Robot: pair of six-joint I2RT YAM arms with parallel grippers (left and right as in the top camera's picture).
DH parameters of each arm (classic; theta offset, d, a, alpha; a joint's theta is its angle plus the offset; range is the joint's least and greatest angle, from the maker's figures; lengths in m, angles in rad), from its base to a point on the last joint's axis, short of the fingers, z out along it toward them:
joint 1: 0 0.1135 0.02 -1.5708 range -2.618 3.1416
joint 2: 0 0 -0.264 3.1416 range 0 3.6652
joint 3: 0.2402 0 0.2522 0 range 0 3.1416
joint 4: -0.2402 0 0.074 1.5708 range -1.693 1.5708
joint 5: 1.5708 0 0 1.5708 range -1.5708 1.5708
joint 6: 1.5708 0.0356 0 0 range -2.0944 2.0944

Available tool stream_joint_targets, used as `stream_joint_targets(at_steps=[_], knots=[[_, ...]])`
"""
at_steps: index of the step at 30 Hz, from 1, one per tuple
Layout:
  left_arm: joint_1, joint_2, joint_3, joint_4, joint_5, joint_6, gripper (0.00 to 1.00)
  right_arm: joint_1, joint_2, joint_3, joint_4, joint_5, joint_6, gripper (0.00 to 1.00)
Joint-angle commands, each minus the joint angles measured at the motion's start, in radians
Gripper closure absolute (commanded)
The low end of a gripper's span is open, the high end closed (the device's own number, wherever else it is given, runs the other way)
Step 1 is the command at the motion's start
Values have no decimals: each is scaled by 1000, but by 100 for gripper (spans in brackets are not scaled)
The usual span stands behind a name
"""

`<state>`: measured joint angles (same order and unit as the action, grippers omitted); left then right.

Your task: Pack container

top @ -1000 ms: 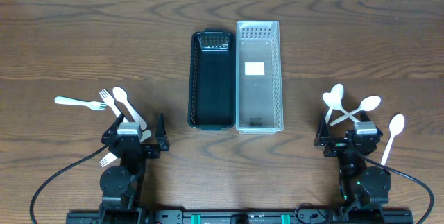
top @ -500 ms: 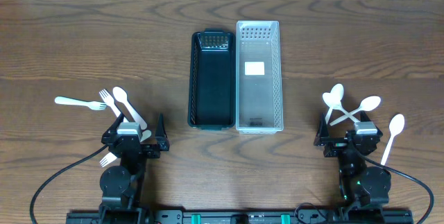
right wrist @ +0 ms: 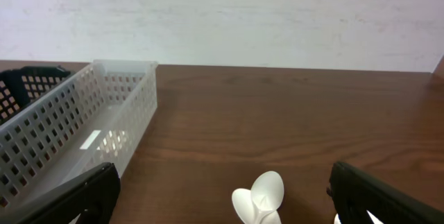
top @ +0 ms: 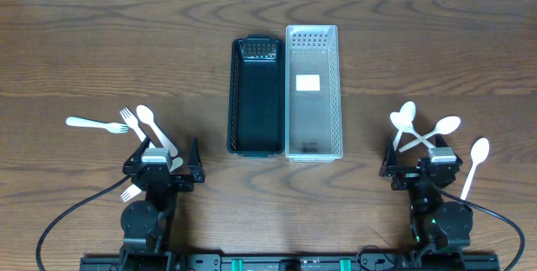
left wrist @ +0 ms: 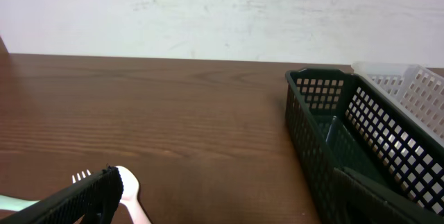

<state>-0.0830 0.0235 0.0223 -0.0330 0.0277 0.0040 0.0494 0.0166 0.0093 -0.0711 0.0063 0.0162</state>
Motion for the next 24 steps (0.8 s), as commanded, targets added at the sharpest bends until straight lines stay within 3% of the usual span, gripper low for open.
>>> stream_joint_targets(at_steps=[1,6,10,16,20,24], knots=[[2,2,-17,-32,-8,-2,2,8,-4,-4,-3,-11,72,1],[2,3,5,-64,42,-153,2,8,13,-4,1,-65,330,1],[2,54,155,-219,104,-212,2,8,55,31,-12,-165,321,1],[2,360,559,-486,92,-103,2,3,285,269,-93,-144,240,1],[3,631,814,-655,92,-90,2,-13,565,535,-296,-145,207,1],[11,884,1040,-858,92,-90,2,-27,861,887,-651,-144,185,1]])
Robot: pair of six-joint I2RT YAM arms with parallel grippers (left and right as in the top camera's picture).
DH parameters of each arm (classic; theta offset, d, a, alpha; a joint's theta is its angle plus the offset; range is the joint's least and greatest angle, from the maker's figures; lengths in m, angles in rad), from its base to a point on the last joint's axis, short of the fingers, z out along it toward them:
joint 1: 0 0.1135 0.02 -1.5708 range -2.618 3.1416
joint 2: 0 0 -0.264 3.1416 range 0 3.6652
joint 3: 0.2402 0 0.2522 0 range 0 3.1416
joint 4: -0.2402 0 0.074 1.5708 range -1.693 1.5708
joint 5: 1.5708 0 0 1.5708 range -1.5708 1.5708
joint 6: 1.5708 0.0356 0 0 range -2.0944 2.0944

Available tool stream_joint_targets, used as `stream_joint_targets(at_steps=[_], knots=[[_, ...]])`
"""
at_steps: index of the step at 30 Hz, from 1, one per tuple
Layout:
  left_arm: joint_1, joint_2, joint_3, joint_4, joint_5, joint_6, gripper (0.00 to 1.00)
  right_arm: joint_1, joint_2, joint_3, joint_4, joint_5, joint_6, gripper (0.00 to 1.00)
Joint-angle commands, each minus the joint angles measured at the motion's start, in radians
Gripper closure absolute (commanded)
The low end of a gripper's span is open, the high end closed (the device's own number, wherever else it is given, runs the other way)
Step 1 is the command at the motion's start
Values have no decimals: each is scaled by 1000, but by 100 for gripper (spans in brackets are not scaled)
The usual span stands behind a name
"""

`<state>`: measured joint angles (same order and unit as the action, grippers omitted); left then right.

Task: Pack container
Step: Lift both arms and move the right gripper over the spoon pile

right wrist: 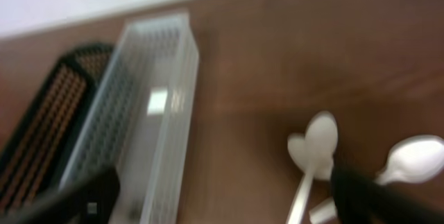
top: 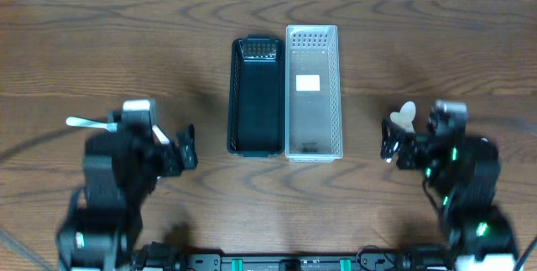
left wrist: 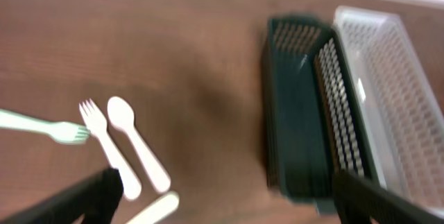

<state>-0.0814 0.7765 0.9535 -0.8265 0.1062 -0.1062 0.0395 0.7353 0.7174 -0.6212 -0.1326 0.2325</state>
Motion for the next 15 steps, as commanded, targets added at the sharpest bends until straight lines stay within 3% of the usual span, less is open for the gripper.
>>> stream_joint_targets(at_steps=[1,6,11,12,15], knots=[[16,193,166,-126,14,20,2,-20,215,276,-211,-6,-32,1],[37,424,376,-395,14,20,2,-21,515,684,-676,48,-32,1],[37,509,401,-430,13,21,2,-21,638,787,-691,16,-52,1],[37,516,401,-430,13,21,2,-21,650,785,-679,38,-45,8],[37,525,401,-435,13,21,2,-21,700,774,-673,166,101,9]])
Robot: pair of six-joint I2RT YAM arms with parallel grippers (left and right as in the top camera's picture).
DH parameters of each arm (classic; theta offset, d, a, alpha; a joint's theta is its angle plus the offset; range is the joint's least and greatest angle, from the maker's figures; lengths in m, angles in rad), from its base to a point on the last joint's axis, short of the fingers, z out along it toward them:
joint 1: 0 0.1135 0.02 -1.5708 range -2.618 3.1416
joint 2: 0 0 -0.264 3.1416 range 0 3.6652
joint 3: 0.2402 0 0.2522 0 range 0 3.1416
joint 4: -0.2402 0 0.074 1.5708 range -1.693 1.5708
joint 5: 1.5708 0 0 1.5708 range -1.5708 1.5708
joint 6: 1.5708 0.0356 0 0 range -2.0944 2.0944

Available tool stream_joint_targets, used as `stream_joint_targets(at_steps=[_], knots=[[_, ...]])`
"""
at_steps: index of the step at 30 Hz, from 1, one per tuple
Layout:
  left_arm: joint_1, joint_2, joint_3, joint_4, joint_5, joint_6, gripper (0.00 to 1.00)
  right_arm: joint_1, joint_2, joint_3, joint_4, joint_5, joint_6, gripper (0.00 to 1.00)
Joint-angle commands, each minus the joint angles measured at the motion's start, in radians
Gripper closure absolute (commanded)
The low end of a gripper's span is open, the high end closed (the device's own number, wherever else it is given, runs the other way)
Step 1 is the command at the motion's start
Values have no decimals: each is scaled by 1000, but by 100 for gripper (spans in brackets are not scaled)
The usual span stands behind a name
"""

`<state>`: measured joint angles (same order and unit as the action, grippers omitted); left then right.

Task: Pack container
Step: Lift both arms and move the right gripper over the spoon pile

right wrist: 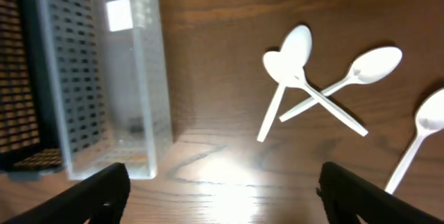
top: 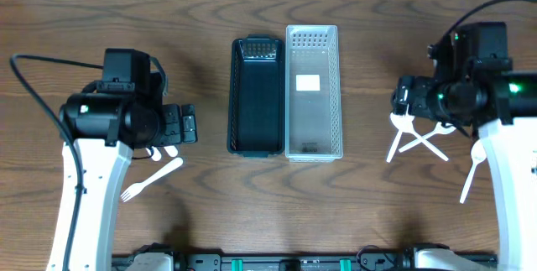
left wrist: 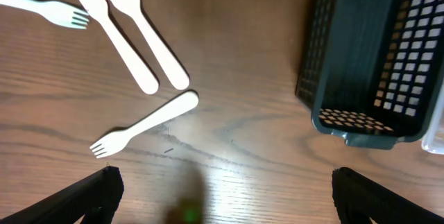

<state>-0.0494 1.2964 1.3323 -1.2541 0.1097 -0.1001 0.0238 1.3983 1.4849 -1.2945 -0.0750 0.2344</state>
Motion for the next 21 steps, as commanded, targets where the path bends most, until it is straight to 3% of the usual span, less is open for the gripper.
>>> stream_joint_targets(at_steps=[1,8,21], knots=[[5,5,22,-9,10,14,2,-5,55,-6,2,138,134,8],[5,3,22,-19,10,56,2,-3,174,-210,161,159,257,3],[5,3,22,-21,10,55,2,-4,220,-560,612,158,230,2]])
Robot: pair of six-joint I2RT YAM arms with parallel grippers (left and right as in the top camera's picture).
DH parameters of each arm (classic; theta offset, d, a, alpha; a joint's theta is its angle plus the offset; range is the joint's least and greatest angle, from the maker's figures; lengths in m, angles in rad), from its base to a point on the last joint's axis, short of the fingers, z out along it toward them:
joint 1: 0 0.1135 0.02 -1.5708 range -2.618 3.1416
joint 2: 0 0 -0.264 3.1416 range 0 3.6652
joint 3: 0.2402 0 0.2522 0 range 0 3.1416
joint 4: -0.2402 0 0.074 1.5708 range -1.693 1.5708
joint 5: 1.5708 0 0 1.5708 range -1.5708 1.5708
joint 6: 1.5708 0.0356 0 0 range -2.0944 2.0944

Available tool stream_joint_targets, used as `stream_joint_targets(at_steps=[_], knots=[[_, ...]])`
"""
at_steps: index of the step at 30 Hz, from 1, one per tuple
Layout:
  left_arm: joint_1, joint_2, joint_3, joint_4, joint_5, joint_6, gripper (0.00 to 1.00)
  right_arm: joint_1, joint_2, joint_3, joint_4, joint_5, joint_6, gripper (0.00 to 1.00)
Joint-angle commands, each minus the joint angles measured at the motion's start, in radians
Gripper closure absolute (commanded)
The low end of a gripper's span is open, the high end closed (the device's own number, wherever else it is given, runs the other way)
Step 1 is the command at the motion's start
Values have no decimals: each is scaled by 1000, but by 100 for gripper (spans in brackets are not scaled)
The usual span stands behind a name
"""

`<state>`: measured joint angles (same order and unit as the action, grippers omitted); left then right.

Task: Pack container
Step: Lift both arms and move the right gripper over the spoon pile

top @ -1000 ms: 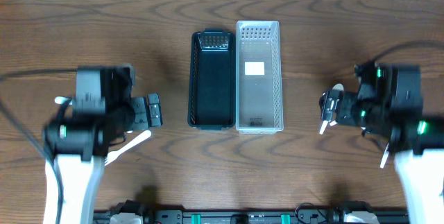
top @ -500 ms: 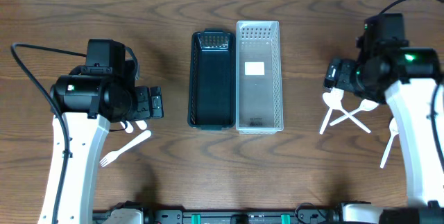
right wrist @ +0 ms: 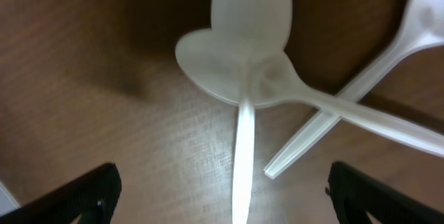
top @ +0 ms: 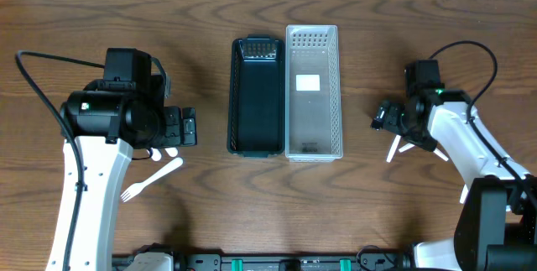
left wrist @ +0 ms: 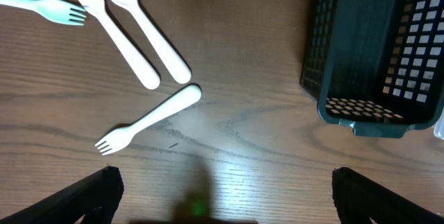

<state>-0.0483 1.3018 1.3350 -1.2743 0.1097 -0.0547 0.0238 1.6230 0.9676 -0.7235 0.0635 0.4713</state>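
Observation:
A black basket (top: 255,95) and a clear basket (top: 313,91) stand side by side mid-table, nothing showing inside either. My left gripper (left wrist: 222,200) hangs open high above white cutlery: a lone fork (left wrist: 149,121), a spoon (left wrist: 142,30) and two more forks (left wrist: 114,38). In the overhead view the left gripper (top: 181,127) is left of the black basket. My right gripper (right wrist: 225,196) is open, low over two crossed white spoons (right wrist: 250,50), with one spoon handle (right wrist: 243,154) running between its fingers. It sits right of the clear basket in the overhead view, right gripper (top: 388,118).
A third spoon (right wrist: 423,16) lies across the crossed pair at the right. The lone fork (top: 151,179) lies toward the table's near edge on the left. Cables trail from both arms. Bare wood surrounds the baskets.
My right gripper has come down from high above the spoons to just over them, still open. The left gripper has barely shifted. No cutlery has moved.
Both arms sat folded at the near edge, wrist cameras looking along the table. Then both were raised and tilting down. Then each hung high, looking straight down at its own cutlery. Now the right one is low over the crossed spoons.

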Motion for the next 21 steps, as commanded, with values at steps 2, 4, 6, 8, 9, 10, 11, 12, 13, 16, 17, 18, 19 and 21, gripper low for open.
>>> stream_joint_targets(at_steps=[2,4,6,8,9,10,11,12,13,16,17,18,19,21], knots=[[4,-2,19,-1,10,10,2,-4,-4,-82,100,18,-8,1],[4,-2,19,-1,10,10,2,-4,-1,-113,143,18,-8,1],[4,-2,19,-1,10,10,2,-4,-1,-132,174,18,-8,1],[4,-2,19,-1,10,10,2,-4,-1,-151,208,18,-8,1],[4,-2,19,-1,10,10,2,-4,0,-162,227,18,-8,1],[4,-2,19,-1,10,10,2,-4,1,-170,240,18,-8,1],[4,-2,19,-1,10,10,2,-4,1,-177,254,13,-8,1],[4,-2,19,-1,10,10,2,-4,3,-182,265,6,-8,1],[4,-2,19,-1,10,10,2,-4,8,-185,269,1,-7,1],[4,-2,19,-1,10,10,2,-4,31,-185,270,-1,-7,7],[4,-2,19,-1,10,10,2,-4,41,-185,270,-1,-5,11],[4,-2,19,-1,10,10,2,-4,52,-185,270,-1,-3,15],[4,-2,19,-1,10,10,2,-4,65,-185,269,-2,1,17],[4,-2,19,-1,10,10,2,-4,88,-184,264,-12,4,18]])
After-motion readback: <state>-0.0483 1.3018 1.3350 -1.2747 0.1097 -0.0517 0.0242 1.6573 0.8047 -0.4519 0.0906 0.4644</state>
